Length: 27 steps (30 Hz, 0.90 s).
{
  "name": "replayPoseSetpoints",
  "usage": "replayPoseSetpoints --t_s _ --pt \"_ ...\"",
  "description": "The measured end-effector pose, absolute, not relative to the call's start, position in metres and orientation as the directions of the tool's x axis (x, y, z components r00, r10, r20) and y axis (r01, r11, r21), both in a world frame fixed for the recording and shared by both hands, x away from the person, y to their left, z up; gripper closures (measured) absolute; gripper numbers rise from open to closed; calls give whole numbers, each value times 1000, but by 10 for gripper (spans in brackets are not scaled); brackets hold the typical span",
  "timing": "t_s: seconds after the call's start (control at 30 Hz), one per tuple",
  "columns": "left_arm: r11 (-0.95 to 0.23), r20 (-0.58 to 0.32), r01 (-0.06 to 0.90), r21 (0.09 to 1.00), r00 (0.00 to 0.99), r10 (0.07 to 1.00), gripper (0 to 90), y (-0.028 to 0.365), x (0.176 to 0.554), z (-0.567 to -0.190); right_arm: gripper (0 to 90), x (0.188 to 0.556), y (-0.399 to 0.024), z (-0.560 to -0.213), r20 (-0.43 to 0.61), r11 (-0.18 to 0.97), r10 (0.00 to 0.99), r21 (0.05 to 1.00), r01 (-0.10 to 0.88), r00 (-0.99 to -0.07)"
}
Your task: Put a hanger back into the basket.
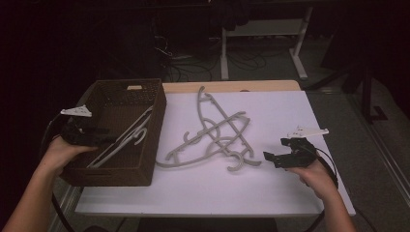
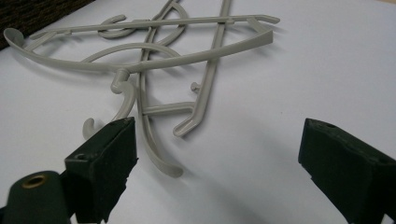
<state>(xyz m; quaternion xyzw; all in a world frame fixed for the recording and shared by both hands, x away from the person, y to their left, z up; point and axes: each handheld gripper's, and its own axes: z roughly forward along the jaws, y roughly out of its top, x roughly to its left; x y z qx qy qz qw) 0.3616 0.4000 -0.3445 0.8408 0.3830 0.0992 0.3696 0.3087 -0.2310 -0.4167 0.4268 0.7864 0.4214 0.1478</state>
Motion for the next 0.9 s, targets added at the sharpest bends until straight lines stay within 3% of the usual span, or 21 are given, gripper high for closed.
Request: replayPoseSetpoints --t_s 0.33,0.9 --pt "-370 -167 520 770 724 669 297 376 358 -325 111 308 -230 -416 129 281 793 790 545 -595" --pt "-369 -184 414 832 834 520 138 270 359 -303 111 309 -229 -416 131 284 787 790 543 -603"
